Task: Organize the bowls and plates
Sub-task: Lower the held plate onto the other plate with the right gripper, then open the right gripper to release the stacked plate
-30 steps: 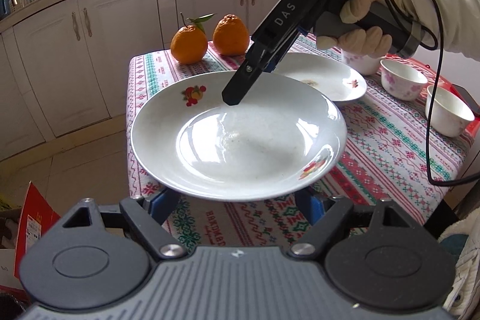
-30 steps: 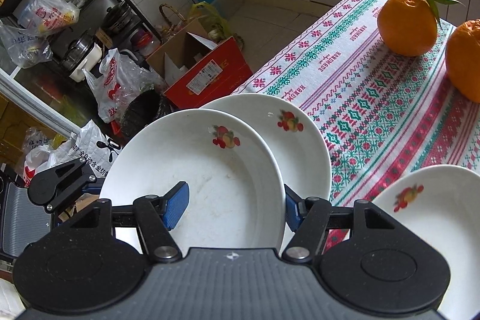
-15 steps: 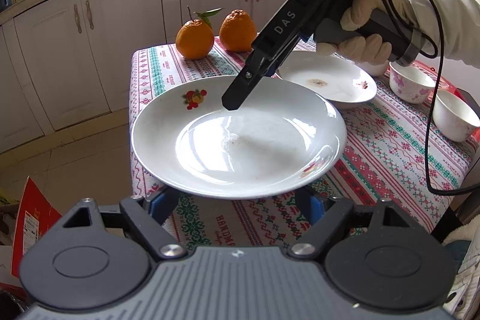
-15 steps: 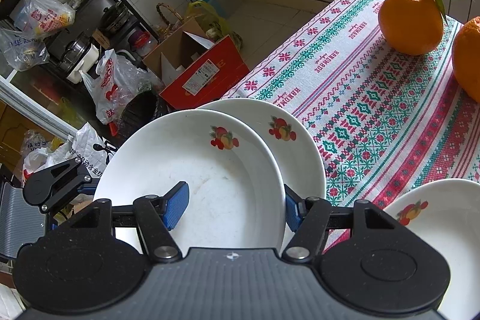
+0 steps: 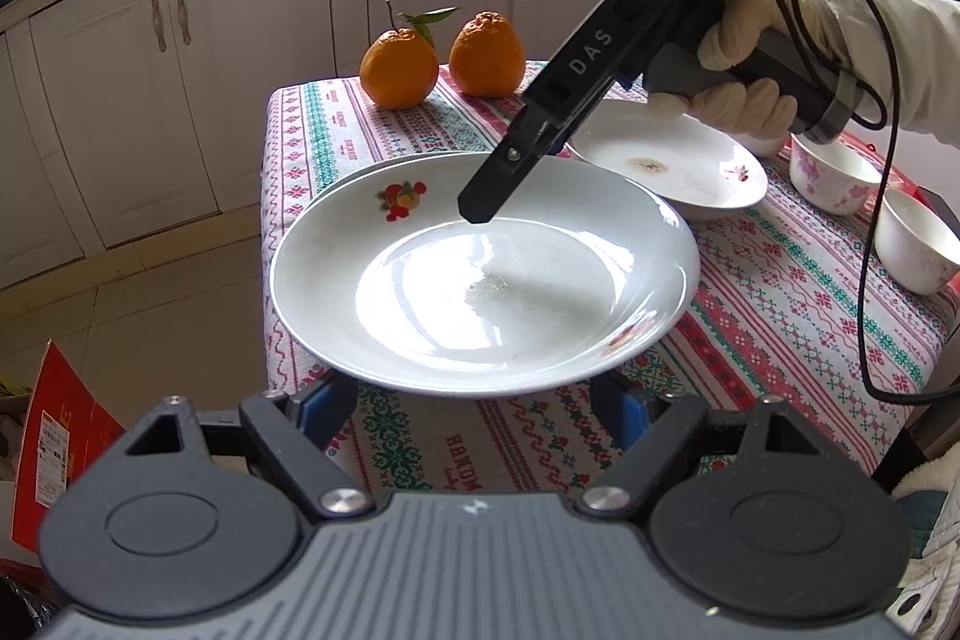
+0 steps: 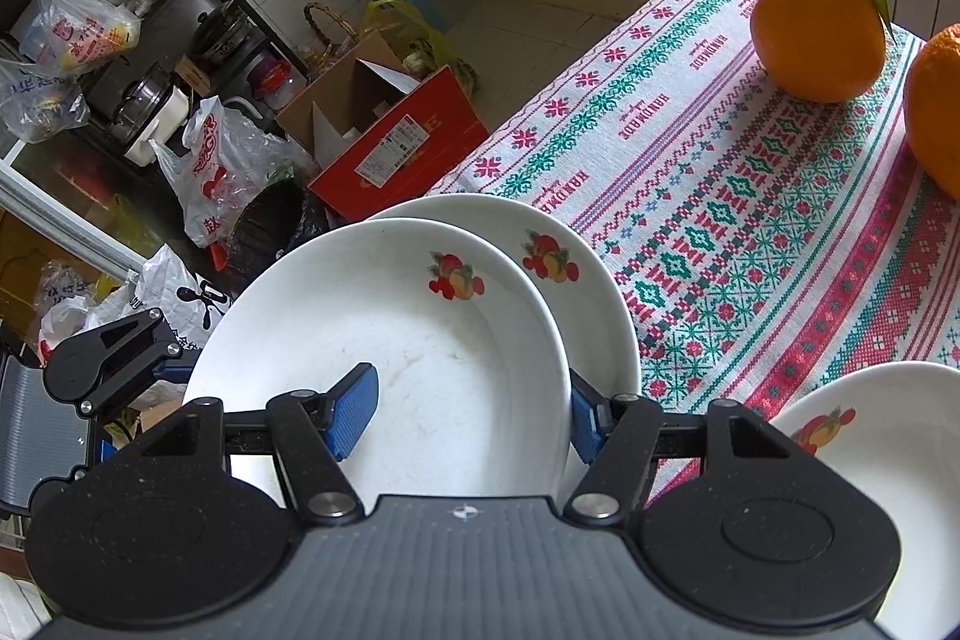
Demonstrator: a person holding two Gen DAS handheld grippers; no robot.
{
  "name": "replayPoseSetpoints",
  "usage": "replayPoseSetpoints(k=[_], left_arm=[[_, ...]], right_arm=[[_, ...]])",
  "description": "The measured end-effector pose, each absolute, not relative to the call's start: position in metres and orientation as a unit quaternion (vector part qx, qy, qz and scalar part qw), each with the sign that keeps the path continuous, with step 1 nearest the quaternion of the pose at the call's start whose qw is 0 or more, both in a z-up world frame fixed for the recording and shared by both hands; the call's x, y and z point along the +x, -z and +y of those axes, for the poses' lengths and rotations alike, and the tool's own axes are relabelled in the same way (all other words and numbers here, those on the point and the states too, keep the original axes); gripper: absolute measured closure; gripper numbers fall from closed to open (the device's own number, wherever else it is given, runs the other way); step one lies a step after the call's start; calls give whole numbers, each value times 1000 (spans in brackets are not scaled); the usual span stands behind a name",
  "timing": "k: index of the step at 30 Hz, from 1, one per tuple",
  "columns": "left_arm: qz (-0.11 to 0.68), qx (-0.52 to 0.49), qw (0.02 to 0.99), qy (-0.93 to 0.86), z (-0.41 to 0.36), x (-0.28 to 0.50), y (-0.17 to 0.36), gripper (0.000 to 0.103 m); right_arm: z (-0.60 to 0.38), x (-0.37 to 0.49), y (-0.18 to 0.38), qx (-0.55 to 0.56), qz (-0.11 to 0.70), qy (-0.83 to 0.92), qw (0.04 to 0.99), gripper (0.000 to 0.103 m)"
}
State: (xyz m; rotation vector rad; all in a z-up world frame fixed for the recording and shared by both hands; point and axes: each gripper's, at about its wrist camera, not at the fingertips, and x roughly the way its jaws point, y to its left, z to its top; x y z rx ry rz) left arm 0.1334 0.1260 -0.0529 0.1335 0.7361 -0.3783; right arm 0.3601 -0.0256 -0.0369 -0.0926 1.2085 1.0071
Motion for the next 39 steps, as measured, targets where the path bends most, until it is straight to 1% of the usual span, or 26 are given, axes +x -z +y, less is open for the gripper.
replayPoseSetpoints(k=[17,27,39], left_arm=[[354,71,915,180,127,138,54,18],[350,63,918,177,128,138,54,16],[342,70,921,174,127,134,54,17]], right_arm=[[-41,353,32,-36,546,-441,711,33],[-49,346,23,-35,541,-431,721,33],[-52,333,17,-46,534,-410,738,33]])
